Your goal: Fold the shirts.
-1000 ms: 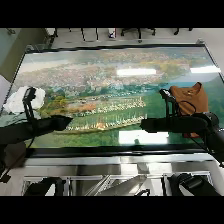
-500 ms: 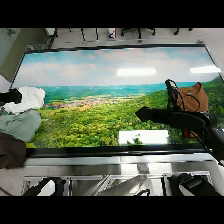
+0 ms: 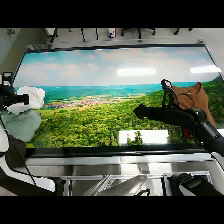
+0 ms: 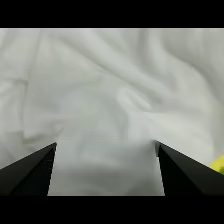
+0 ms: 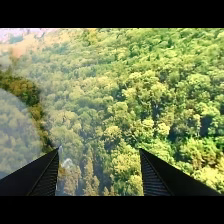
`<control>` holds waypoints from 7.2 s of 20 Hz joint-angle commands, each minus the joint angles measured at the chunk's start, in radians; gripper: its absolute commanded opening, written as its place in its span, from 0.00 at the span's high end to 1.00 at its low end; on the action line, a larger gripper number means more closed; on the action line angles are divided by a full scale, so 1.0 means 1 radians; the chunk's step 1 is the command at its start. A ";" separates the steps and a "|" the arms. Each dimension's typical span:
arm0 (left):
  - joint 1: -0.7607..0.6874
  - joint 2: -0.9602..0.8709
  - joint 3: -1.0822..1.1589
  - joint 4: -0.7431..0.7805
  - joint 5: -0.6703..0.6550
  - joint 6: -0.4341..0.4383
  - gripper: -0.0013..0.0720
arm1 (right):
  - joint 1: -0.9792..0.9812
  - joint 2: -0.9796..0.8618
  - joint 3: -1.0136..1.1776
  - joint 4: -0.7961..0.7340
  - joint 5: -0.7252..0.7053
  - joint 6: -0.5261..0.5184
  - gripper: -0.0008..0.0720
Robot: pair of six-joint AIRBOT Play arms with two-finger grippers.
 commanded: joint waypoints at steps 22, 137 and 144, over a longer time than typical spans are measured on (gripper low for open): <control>-0.473 0.267 0.363 -0.510 0.395 -0.127 0.96 | -0.033 0.175 0.005 0.000 -0.058 0.005 0.40; -0.358 0.192 -0.517 -0.766 0.254 -0.039 0.96 | -0.312 0.138 -0.381 0.291 -0.046 -0.335 0.96; -0.317 0.686 -0.143 -0.835 0.282 -0.074 0.96 | -0.343 0.298 0.231 0.306 -0.009 -0.358 0.96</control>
